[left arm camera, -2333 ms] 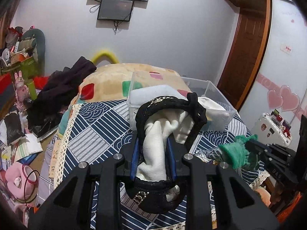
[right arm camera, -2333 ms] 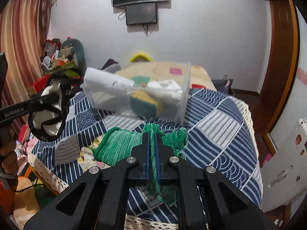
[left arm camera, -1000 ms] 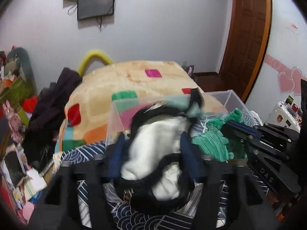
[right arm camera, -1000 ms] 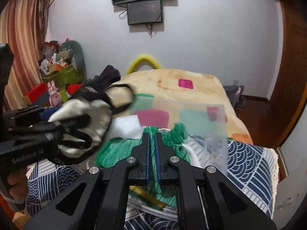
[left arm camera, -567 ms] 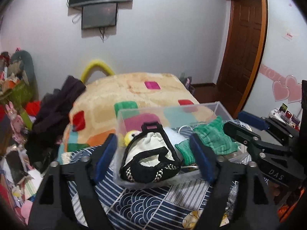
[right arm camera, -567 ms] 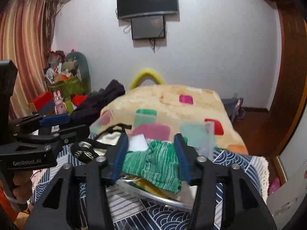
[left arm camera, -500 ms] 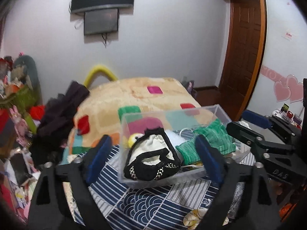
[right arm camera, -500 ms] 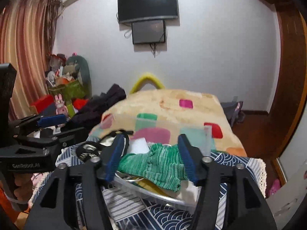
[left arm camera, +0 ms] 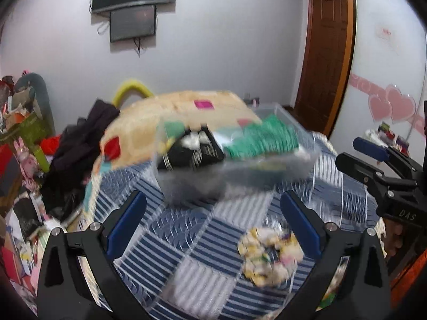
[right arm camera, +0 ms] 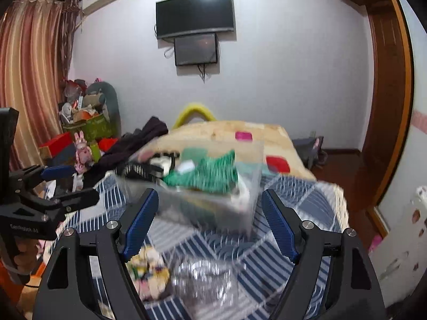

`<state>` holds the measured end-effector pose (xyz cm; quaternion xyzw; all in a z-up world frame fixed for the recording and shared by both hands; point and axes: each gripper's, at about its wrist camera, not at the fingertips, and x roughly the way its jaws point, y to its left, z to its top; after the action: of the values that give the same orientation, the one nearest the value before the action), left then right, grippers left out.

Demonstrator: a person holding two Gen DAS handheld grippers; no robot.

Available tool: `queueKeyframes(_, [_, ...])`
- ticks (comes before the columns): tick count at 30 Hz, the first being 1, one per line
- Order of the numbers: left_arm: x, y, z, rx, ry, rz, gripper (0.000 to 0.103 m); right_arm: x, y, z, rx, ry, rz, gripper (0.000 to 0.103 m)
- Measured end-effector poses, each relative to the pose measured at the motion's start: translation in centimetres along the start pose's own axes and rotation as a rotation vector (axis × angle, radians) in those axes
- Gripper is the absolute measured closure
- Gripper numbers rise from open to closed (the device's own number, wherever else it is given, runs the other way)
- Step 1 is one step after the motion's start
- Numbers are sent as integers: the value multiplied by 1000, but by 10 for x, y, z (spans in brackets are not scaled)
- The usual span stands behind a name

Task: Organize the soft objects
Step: 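Grasp the floral scrunchie with the left tool while the right tool grasps the bagged silver scrubber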

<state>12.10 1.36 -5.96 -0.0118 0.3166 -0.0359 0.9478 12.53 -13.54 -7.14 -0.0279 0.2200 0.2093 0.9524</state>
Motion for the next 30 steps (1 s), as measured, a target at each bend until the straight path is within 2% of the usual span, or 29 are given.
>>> queueKeyframes(6, [26,-10,-37,-58,117,-80,1,20,-4,-33,20,124,2,26])
queueKeyframes(10, [50,-22,-52,-72,206,-119,1,27,-8,-46,53,170,7,26])
queueKeyframes(18, [66,-40,-67,-74,272,-181,1,27,-11,-64,60,210,15,26])
queueKeyframes(21, [68,-41,-69,-73,262,-165,4,31,-8,-69,54,236,28,26])
queueKeyframes(23, [66,-40,-70,-64,241,-133,25,30,-7,-69,50,237,37,26])
queueKeyframes(24, [65,-39,-70,-57,236,-122,30,29,-5,-69,44,236,42,26])
queueKeyframes(26, [63,-35,-69,-60,229,-122,55,29,-4,-69,36,235,49,26])
queueKeyframes(28, [61,-30,-67,-76,225,-129,70,31,-2,-71,33,242,54,26])
queueKeyframes(30, [60,-25,-67,-91,223,-134,73,36,1,-73,42,258,60,26])
